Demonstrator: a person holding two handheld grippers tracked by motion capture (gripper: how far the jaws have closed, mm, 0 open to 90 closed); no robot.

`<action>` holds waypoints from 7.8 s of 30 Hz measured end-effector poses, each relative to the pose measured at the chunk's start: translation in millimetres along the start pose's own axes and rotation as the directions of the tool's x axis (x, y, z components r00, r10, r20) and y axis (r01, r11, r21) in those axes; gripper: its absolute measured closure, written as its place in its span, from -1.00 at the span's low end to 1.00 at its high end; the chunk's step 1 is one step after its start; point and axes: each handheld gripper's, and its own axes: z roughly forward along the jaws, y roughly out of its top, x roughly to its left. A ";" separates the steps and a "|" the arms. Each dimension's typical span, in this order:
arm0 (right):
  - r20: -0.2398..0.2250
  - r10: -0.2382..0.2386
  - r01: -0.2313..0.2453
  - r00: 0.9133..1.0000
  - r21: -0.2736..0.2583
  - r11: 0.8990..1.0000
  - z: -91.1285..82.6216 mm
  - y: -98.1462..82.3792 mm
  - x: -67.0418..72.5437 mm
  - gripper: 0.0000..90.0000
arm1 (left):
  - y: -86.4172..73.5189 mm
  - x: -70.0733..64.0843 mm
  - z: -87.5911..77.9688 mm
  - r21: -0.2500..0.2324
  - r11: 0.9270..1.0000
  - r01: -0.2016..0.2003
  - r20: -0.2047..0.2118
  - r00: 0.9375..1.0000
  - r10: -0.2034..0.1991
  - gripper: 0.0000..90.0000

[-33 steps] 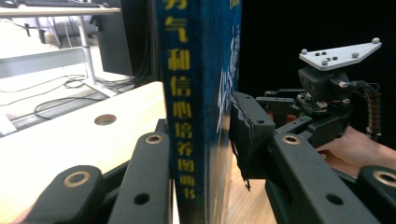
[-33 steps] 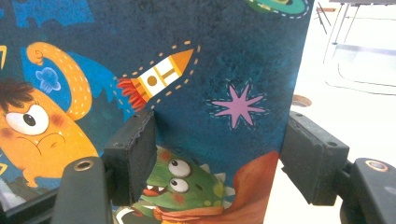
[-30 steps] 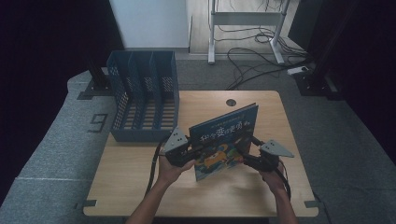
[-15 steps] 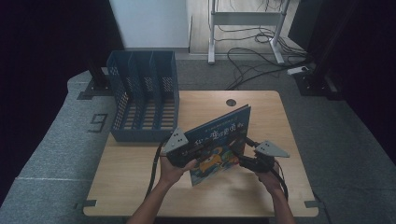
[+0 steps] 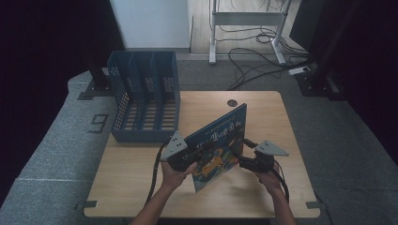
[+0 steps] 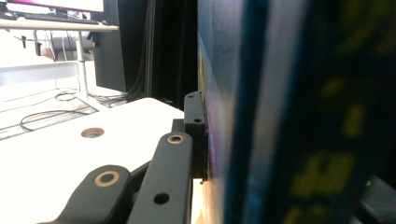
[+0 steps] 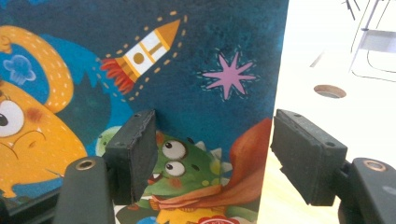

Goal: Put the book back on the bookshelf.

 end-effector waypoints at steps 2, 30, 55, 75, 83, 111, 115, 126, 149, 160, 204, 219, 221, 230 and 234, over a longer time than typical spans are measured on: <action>0.007 0.003 -0.003 1.000 0.005 1.000 -0.2 -0.1 -0.7 -0.32 | 1.3 -1.7 -0.8 -0.008 1.000 -0.003 0.000 1.000 0.003 0.83; 0.050 0.033 -0.035 0.998 0.027 0.999 -3.8 -5.9 -10.0 -0.31 | 27.7 5.1 -29.2 -0.044 0.999 -0.010 -0.108 0.994 0.005 0.82; 0.103 0.076 -0.099 0.992 0.244 0.965 25.0 -41.0 -16.0 -0.28 | 46.8 10.9 -58.3 -0.081 0.997 -0.009 -0.161 0.987 -0.004 0.82; 0.172 0.016 -0.076 0.985 0.348 0.934 36.8 -48.7 -13.1 -0.30 | 72.8 17.8 -82.6 -0.120 0.993 -0.024 -0.236 0.972 -0.005 0.82; 0.188 0.024 -0.094 0.982 0.370 0.924 39.6 -49.0 -14.8 -0.33 | 78.9 21.6 -89.5 -0.133 0.991 -0.025 -0.252 0.968 -0.010 0.82; 0.190 0.006 -0.082 0.982 0.394 0.915 42.4 -49.1 -13.0 -0.34 | 100.2 37.8 -105.1 -0.165 0.985 -0.038 -0.322 0.947 -0.018 0.82; 0.192 0.005 -0.082 0.981 0.394 0.915 42.5 -49.1 -12.9 -0.33 | 102.3 41.4 -109.9 -0.170 0.985 -0.038 -0.339 0.940 -0.023 0.82; 0.193 0.005 -0.083 0.981 0.394 0.915 42.5 -49.1 -12.9 -0.33 | 103.7 52.5 -124.1 -0.183 0.983 -0.036 -0.387 0.921 -0.038 0.82; 0.198 0.004 -0.083 0.980 0.394 0.915 42.4 -49.1 -12.8 -0.33 | 108.6 72.8 -147.1 -0.209 0.977 -0.044 -0.484 0.873 -0.064 0.82; 0.197 0.006 -0.085 0.980 0.393 0.915 42.5 -49.1 -13.0 -0.33 | 110.9 80.5 -139.0 -0.207 0.977 -0.058 -0.517 0.854 -0.058 0.82; 0.196 0.008 -0.086 0.981 0.394 0.915 41.2 -49.5 -12.3 -0.37 | 120.9 120.7 -68.5 -0.193 0.978 -0.075 -0.619 0.783 -0.062 0.82; 0.193 0.012 -0.088 0.981 0.392 0.916 39.9 -49.9 -12.6 -0.37 | 126.9 132.6 -51.8 -0.178 0.980 -0.087 -0.651 0.757 -0.051 0.82; 0.194 0.012 -0.088 0.981 0.392 0.915 39.8 -50.0 -12.5 -0.37 | 127.6 134.1 -49.3 -0.178 0.980 -0.092 -0.657 0.752 -0.049 0.82; 0.196 0.011 -0.089 0.981 0.395 0.914 39.2 -50.1 -11.8 -0.37 | 126.5 142.6 -34.8 -0.182 0.979 -0.087 -0.668 0.742 -0.058 0.82; 0.198 0.009 -0.088 0.980 0.394 0.915 39.2 -50.2 -11.5 -0.37 | 124.4 145.7 -26.3 -0.175 0.981 -0.084 -0.672 0.739 -0.057 0.82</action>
